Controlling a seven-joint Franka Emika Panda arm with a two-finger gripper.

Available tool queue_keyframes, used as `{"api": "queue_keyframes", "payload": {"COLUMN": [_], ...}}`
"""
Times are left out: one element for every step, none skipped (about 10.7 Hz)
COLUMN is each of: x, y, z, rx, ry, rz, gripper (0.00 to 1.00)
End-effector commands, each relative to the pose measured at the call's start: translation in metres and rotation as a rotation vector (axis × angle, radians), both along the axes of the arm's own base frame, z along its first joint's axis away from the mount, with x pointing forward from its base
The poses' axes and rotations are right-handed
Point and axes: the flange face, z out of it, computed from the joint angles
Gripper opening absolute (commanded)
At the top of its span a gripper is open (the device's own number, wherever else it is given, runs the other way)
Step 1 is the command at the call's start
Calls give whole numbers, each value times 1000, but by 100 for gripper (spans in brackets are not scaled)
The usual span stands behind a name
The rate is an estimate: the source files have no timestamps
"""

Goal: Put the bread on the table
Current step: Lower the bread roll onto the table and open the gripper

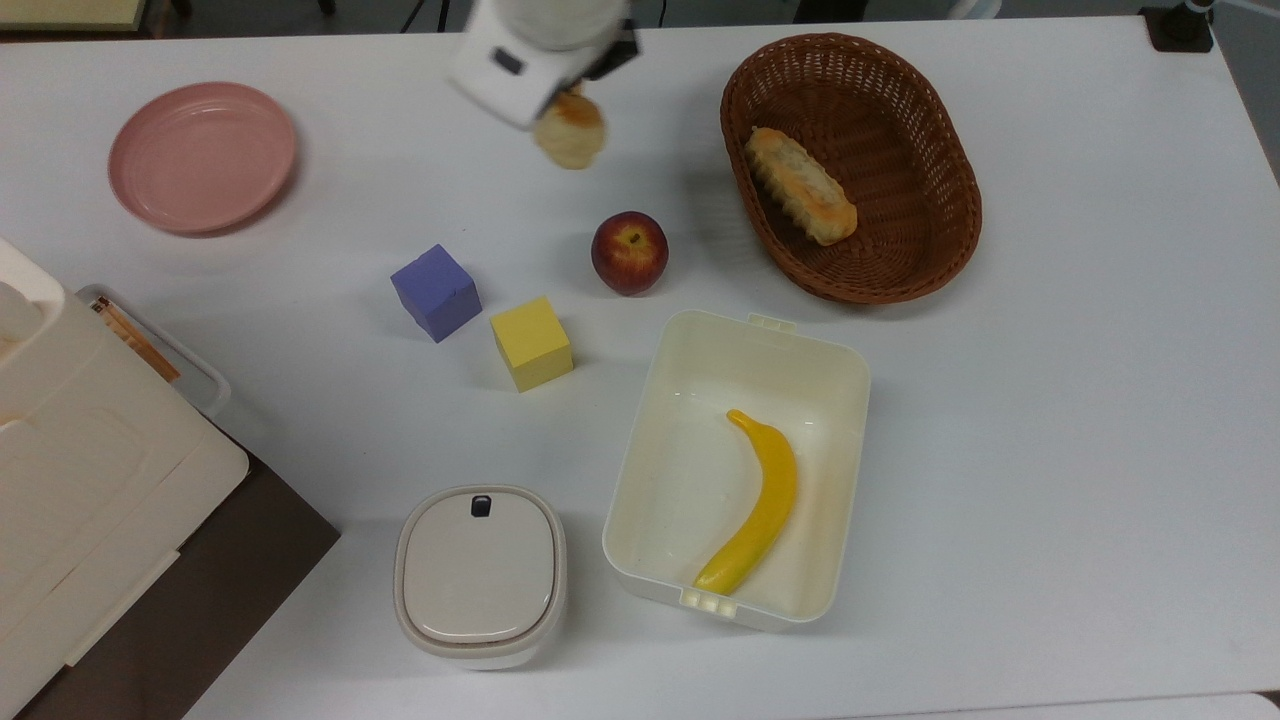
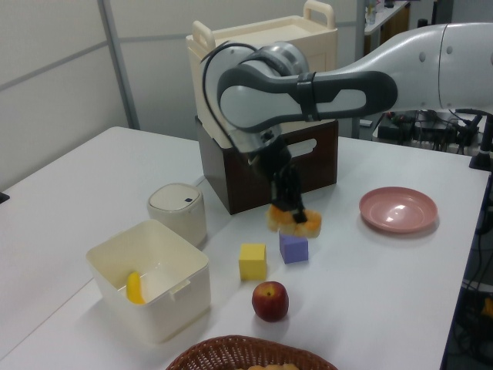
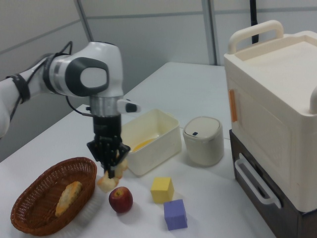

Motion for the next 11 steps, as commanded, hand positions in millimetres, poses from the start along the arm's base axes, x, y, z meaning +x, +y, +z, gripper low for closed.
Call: {"api": "queue_keyframes", "payload": {"x": [-3, -1, 1, 5, 9, 12, 13, 15, 21, 25, 27], "y": [-41, -53, -64, -76, -82, -87, -94, -105, -110, -110, -111], "z": [6, 8, 22, 33, 38, 41, 45, 48, 55, 66, 68], "rx": [-1, -5, -9, -11, -15, -20, -24, -27, -31, -40, -50], "ry": [-21, -47, -82, -111, -155, -190, -212, -245, -312, -382, -410], "rz": [25, 9, -8, -28, -33, -45, -58, -73, -77, -94, -146], "gripper": [100, 100, 100, 100, 100, 100, 100, 100, 100, 100, 100]}}
